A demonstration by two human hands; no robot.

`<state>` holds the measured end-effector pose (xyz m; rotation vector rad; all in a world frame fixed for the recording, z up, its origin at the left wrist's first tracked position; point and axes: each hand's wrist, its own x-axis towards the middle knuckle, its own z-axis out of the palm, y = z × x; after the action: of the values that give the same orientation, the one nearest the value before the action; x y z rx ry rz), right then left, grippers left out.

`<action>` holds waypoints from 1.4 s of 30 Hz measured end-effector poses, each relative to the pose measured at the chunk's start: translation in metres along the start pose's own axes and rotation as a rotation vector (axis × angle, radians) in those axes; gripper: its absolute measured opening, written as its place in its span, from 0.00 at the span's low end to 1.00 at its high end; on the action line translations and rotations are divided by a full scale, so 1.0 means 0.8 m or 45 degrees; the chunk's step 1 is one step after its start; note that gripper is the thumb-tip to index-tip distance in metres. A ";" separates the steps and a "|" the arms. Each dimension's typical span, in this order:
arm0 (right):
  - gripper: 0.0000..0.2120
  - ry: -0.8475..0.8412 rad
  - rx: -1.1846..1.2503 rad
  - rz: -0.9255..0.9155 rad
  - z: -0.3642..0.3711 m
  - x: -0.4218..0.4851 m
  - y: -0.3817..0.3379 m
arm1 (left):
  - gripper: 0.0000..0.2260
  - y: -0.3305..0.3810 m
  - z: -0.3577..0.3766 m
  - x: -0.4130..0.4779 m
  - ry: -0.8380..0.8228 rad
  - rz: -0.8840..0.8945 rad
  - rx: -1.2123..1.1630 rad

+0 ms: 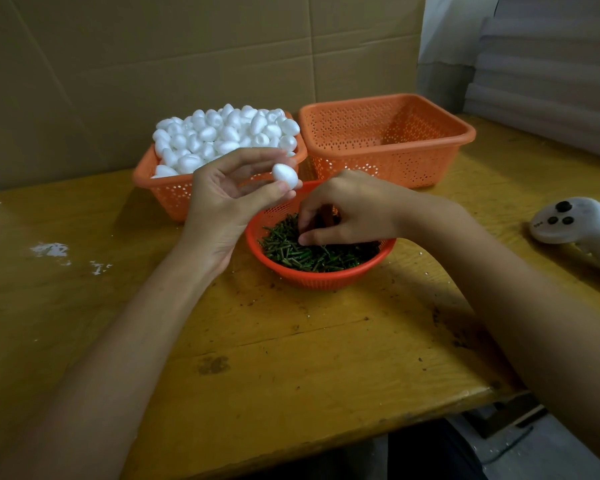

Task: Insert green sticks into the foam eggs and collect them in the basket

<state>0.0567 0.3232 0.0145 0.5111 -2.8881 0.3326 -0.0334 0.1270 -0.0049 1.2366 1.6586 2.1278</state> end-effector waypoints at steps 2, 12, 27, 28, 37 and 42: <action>0.11 0.005 -0.001 0.001 0.000 0.000 0.000 | 0.18 0.002 0.001 0.000 0.018 -0.012 -0.011; 0.11 0.016 -0.006 -0.006 0.000 0.000 0.000 | 0.13 0.008 0.003 -0.002 0.013 -0.027 -0.112; 0.10 0.023 -0.008 -0.009 0.000 0.000 0.000 | 0.11 0.005 0.001 -0.002 -0.009 -0.004 -0.061; 0.10 0.021 -0.007 -0.009 0.000 0.000 0.000 | 0.11 0.005 0.002 -0.002 -0.008 0.010 -0.042; 0.10 0.012 0.000 -0.007 -0.001 -0.001 -0.001 | 0.13 0.007 0.002 -0.002 -0.010 0.036 -0.027; 0.11 0.011 -0.002 -0.002 -0.001 0.000 -0.001 | 0.18 0.008 0.002 -0.003 -0.010 0.020 -0.019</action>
<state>0.0574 0.3228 0.0153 0.5102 -2.8796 0.3310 -0.0288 0.1244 -0.0001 1.2562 1.6319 2.1376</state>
